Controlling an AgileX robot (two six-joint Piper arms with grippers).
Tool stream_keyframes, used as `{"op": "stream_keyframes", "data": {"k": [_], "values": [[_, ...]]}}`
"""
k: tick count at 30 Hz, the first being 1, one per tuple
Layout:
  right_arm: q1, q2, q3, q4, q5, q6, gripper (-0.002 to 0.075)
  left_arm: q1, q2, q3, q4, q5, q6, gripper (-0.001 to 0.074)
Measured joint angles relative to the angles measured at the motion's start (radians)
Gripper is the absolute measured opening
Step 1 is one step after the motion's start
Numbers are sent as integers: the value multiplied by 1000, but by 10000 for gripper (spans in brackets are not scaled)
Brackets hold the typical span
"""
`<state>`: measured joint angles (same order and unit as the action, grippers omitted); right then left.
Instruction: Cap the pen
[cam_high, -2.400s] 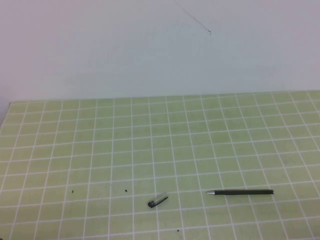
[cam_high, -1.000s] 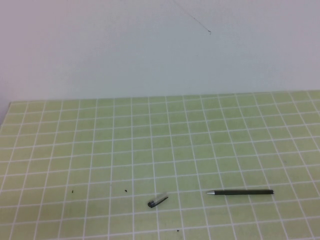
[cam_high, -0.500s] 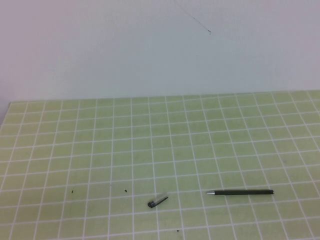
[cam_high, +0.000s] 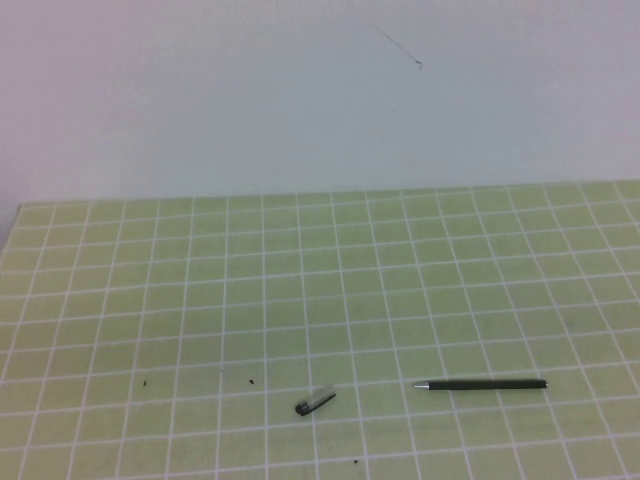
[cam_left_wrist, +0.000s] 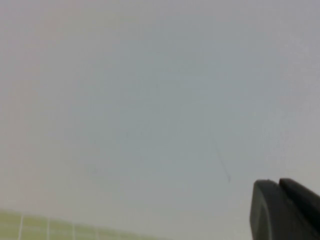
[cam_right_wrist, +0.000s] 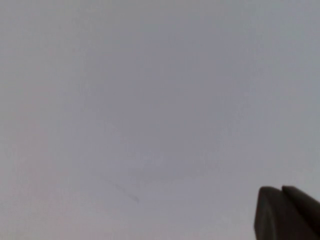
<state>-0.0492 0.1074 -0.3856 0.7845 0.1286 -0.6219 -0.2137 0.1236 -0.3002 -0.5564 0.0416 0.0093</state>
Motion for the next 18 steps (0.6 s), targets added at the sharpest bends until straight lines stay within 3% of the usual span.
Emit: {"op": "stream_keyframes", "data": {"k": [12,18], "values": [[0,373,-54,-6,441,-61,-3,0,194,-56,-167,98,1,-2],[0,448,-54,-10,483,-114,-3,0,194,-56,-169,55,-1,-2]]}}
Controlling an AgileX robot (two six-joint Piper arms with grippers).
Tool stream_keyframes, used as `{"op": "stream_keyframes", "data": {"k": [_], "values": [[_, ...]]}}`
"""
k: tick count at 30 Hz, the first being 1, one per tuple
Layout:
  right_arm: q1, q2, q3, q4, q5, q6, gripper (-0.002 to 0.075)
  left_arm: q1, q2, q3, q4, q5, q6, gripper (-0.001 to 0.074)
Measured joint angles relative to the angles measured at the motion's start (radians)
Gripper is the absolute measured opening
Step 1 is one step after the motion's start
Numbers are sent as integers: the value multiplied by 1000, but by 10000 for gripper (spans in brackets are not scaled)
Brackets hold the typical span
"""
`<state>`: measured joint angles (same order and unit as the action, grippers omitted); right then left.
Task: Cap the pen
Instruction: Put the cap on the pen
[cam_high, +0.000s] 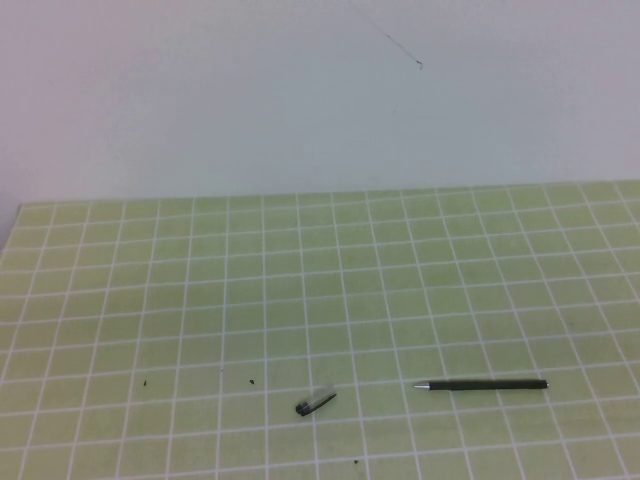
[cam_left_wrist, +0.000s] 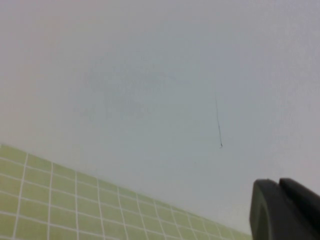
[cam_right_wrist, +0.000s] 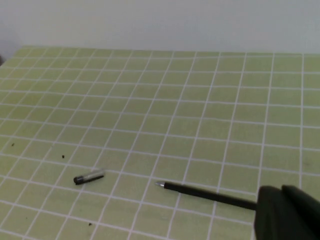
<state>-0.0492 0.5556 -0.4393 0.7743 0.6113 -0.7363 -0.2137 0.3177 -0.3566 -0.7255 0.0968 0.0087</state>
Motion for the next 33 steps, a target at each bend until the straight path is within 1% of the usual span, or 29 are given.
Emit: {"op": "stream_keyframes", "data": {"k": [4,8,12,23,28,30,33], "values": [[0,2,0,-5,18,0,-3,0,5,0,2,50,36,-2],[0,2,0,-41,39,-39,-3,0,46,-1,6,103,131,-2],[0,2,2,-82,83,-46,-3,0,112,-52,9,200,233,-2],[0,2,6,-95,111,-56,-3,0,480,-307,13,563,678,-2],[0,2,6,-95,117,-56,-3,0,633,-385,17,614,901,-2],[0,2,6,-95,117,-56,-3,0,690,-410,17,616,945,-2],[0,2,6,-95,118,-56,-3,-7,772,-448,29,616,958,-1]]}}
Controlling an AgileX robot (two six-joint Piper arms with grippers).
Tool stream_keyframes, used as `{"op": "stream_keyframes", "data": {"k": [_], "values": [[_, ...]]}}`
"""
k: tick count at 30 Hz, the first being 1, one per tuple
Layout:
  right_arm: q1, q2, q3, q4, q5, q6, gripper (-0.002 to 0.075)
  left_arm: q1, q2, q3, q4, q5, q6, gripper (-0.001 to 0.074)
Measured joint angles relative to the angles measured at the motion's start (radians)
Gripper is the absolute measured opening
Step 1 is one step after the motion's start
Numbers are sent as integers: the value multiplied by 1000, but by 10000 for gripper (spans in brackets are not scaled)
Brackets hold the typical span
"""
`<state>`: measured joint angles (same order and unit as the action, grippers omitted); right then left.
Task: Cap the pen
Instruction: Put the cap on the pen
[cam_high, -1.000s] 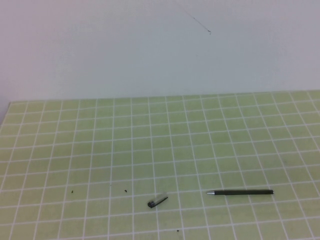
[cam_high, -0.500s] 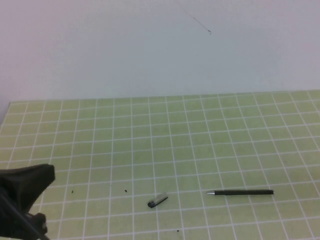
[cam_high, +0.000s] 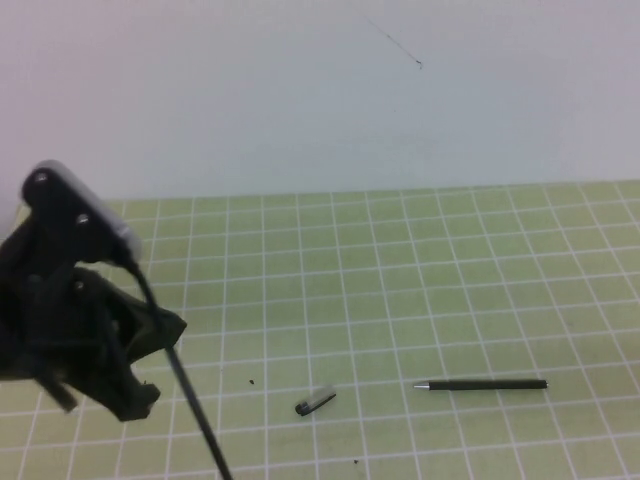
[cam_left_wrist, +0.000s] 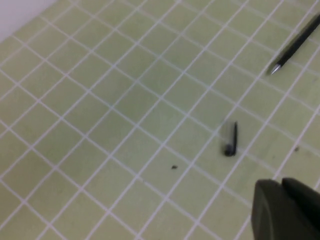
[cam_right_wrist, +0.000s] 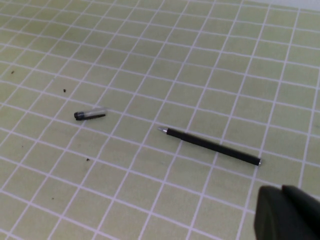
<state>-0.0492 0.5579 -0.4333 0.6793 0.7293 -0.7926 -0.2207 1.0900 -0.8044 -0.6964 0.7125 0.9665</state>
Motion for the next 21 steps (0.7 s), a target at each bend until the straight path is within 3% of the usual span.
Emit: {"op": "stream_keyframes", "data": {"k": [4,10,11,12,21], "values": [[0,0,0,0,0,0,-3,-63,122,-56,132,-2,-5,31],[0,0,0,0,0,0,-3,-235,298,-167,370,35,-123,177],[0,0,0,0,0,0,-3,-260,331,-186,406,42,-144,209],[0,0,0,0,0,0,-3,-298,372,-220,477,54,-193,327],[0,0,0,0,9,2,-3,-368,586,-371,544,104,-223,325]]}}
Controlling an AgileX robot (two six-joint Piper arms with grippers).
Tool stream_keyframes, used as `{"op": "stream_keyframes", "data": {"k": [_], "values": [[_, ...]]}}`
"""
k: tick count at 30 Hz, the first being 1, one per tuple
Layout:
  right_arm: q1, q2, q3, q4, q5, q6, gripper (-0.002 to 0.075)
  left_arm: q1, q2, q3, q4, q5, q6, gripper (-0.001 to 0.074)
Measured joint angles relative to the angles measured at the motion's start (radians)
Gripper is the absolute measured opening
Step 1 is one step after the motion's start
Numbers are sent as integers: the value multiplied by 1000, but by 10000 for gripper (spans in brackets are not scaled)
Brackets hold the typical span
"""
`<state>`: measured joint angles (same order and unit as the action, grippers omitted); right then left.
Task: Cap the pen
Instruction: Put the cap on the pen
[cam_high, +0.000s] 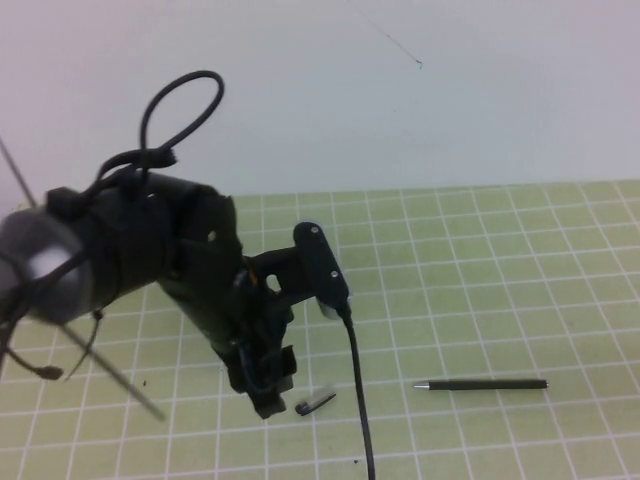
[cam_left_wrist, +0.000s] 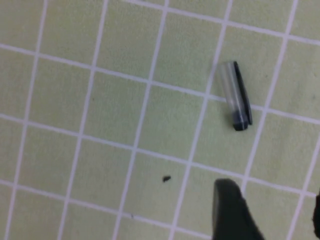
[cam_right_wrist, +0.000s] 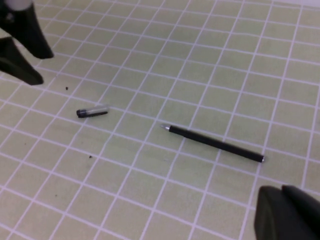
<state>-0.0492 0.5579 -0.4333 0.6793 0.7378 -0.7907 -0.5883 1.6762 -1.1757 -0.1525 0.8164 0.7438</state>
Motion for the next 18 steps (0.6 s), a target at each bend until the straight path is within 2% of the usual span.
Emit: {"op": "stream_keyframes", "data": {"k": [3,11,18], "values": [[0,0,0,0,12,0,-3,1,55,-60,-25,54,-6,335],[0,0,0,0,28,2,-3,-4,187,-132,-38,51,-3,327],[0,0,0,0,29,2,-3,-44,285,-161,-36,54,-3,327]]}}
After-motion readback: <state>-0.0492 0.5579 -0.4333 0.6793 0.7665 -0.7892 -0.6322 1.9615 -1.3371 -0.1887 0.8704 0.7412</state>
